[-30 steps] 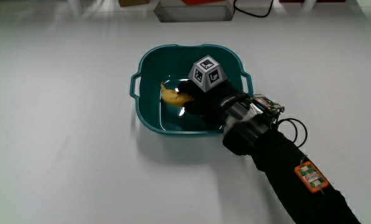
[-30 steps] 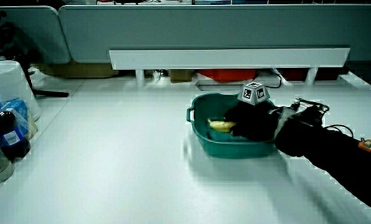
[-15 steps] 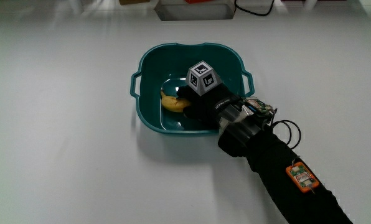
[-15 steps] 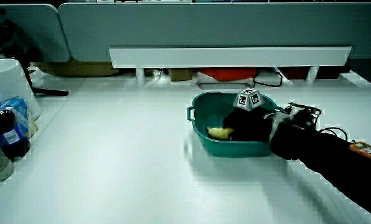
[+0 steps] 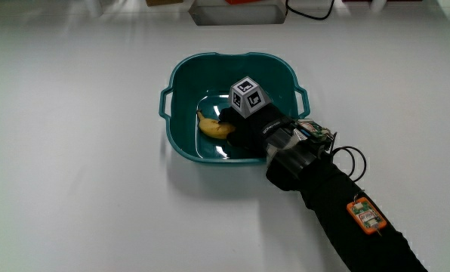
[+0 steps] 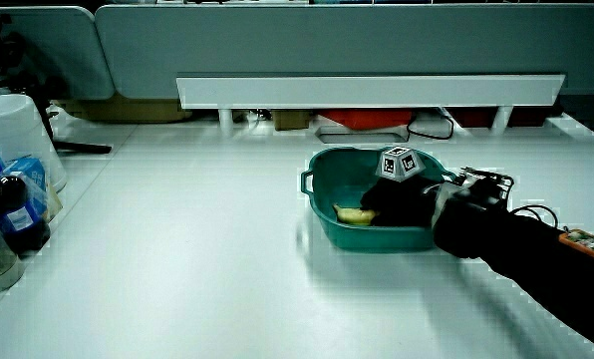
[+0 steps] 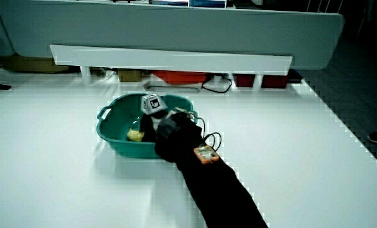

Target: Place banana into plate

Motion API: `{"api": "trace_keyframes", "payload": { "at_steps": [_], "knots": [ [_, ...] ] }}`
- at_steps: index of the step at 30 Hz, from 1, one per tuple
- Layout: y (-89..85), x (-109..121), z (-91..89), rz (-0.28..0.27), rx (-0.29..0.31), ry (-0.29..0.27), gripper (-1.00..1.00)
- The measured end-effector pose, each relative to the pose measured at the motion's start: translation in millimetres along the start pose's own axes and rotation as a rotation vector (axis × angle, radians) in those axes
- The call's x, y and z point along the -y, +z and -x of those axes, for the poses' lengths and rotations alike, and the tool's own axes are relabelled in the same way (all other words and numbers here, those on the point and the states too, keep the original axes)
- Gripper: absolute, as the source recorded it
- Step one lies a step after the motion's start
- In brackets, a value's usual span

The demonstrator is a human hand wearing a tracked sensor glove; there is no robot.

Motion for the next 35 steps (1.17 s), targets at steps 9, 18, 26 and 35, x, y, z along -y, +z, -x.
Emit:
{"api": "trace_keyframes", "payload": {
  "at_steps": [9,18,26,35],
  "knots": [
    [-4.4,-2,-0.1,0.032,-0.005,-0.025,-0.57],
    [3.8,4,-16.5,-0.018,-0.139,-0.049,-0.89],
    [13.3,14,-19.9,-0.052,-0.151,-0.053,-1.00],
    [31.6,50,-42.0,-0.147,-0.157,-0.060,-1.00]
  ]
}}
